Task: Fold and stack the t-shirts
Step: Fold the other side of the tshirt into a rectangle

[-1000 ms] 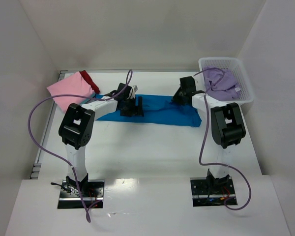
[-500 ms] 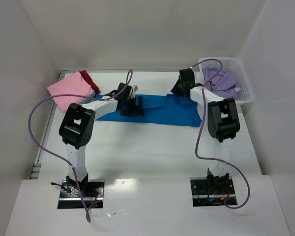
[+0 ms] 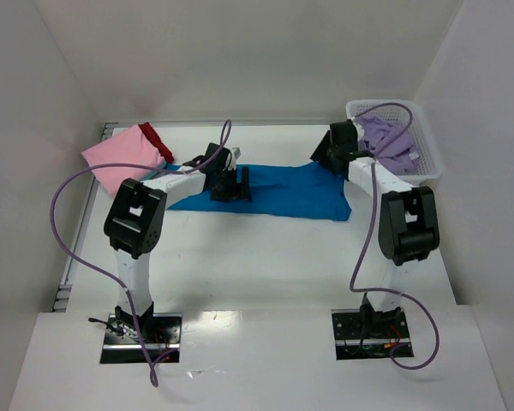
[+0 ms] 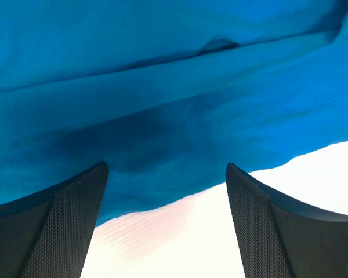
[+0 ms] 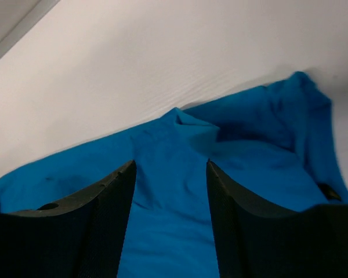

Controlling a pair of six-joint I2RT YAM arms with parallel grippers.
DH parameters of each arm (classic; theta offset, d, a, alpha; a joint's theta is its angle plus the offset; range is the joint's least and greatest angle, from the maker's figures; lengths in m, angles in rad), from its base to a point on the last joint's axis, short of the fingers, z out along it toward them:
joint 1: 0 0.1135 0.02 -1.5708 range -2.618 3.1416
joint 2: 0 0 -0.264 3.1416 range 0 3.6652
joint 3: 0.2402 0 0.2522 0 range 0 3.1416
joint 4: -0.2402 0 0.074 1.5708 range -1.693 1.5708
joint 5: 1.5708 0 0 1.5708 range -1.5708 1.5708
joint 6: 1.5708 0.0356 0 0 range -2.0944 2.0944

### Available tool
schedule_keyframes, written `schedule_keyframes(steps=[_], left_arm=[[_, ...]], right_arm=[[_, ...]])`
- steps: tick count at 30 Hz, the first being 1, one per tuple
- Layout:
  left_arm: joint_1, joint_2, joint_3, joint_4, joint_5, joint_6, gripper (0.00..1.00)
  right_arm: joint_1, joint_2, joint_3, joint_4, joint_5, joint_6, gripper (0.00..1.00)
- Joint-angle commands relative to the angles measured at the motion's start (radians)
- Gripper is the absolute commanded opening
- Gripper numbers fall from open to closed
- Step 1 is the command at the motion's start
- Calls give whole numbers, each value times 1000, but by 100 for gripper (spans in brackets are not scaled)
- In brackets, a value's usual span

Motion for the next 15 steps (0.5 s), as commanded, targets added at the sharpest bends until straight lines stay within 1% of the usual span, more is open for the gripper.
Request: schedule_keyframes(steps=[1, 3, 4, 9, 13, 15], left_arm=[[3, 54, 19, -15, 14, -3, 90], [3, 54, 19, -15, 14, -3, 90], [3, 54, 28, -24, 14, -3, 90], [3, 54, 28, -34, 14, -3, 90], [3, 54, 28, -35, 14, -3, 90], [3, 54, 28, -35, 14, -3, 90]], right_arm=[[-11, -109, -74, 55, 53, -24, 58], [-22, -92, -97, 55, 39, -24, 54], [-22, -82, -97, 46, 28, -24, 49], [-22, -5, -97, 55, 19, -24, 39], [-22, 50, -75, 64, 10, -44, 37], [-31, 93, -39, 64, 10, -53, 37]])
